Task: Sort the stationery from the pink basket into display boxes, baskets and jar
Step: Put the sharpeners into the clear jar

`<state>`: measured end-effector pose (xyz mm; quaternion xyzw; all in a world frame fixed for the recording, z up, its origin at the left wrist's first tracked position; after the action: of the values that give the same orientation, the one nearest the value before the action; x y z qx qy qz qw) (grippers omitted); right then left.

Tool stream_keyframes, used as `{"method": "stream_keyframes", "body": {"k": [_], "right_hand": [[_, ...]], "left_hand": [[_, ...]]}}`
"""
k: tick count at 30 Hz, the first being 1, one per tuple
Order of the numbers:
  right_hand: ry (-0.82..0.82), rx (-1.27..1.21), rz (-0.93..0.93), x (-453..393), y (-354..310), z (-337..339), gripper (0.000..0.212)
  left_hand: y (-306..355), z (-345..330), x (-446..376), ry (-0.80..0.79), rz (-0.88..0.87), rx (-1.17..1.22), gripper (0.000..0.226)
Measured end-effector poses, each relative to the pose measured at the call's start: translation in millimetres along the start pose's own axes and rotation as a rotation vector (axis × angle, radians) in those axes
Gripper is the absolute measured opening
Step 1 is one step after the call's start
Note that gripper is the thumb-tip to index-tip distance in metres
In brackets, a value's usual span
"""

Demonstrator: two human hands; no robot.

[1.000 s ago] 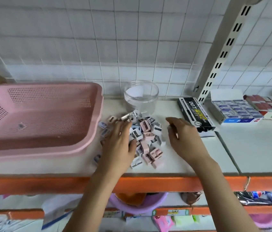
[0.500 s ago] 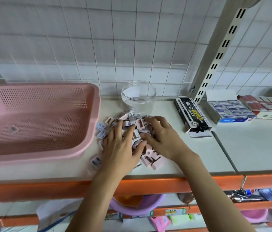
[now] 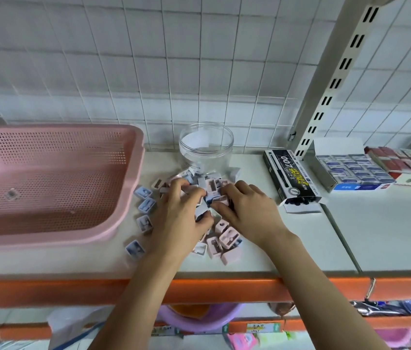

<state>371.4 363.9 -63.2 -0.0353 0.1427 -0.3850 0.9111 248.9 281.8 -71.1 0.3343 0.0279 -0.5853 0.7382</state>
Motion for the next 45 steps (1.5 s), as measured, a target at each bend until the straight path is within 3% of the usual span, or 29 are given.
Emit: {"method": "stream_keyframes", "body": {"k": [5,8,14,18,26,29,33,36,38,45], "right_hand": [[0.041,0.001,0.030,1.7,1.2,2.3,0.044],[0.075,-0.097,0.002,2.8,11.1,6.4,0.038],[0.098,-0.205,-0.004,-4.4,16.4,11.6,0.030],[0.254,-0.345,-0.013,-19.9,17.3,31.9,0.023],[0.339,-0.337,0.068,-112.5,-7.1,67.0,0.025],[0.280,-0.249,0.046,-144.6,-13.6,58.3,0.019],[0.045,-0.078,0.019,-163.8,-12.2,27.4,0.021],[-0.160,-0.134,-0.020,-163.8,-4.6,15.1,0.033],[-0.196,-0.231,-0.037,-159.3,0.0,24.8,0.038],[0.204,-0.333,-0.173,-95.8,34.2,66.1,0.024]], "left_hand": [[5.2,-1.0,-8.3,-0.059,-0.022,-0.151,0.044],[6.3,1.4,-9.7,-0.106,-0.009,-0.125,0.046],[0.9,9.0,-11.9,0.000,-0.081,0.024,0.046],[0.3,23.8,-22.3,0.107,-0.053,0.123,0.040],[-1.0,43.2,-40.7,0.204,-0.007,0.121,0.040],[-10.1,43.4,-43.8,0.204,0.032,0.132,0.041],[-10.6,40.8,-46.6,0.186,0.035,0.127,0.039],[-8.6,38.3,-48.7,0.191,0.032,0.099,0.038],[-6.5,38.6,-52.5,0.218,0.028,0.087,0.037],[23.6,44.3,-125.2,0.281,-0.021,0.171,0.038]]}}
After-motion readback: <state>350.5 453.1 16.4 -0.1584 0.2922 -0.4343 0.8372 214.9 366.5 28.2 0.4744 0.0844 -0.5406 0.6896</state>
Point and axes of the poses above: each hand's wrist, its own x-axis away from the middle knuckle, its own z-axis out of the back of the hand, y = z × x, the point moved 4 cm from there along -x, towards the middle knuckle, and after that the axes turned 1 degree about -y, right-handed, at the moved point
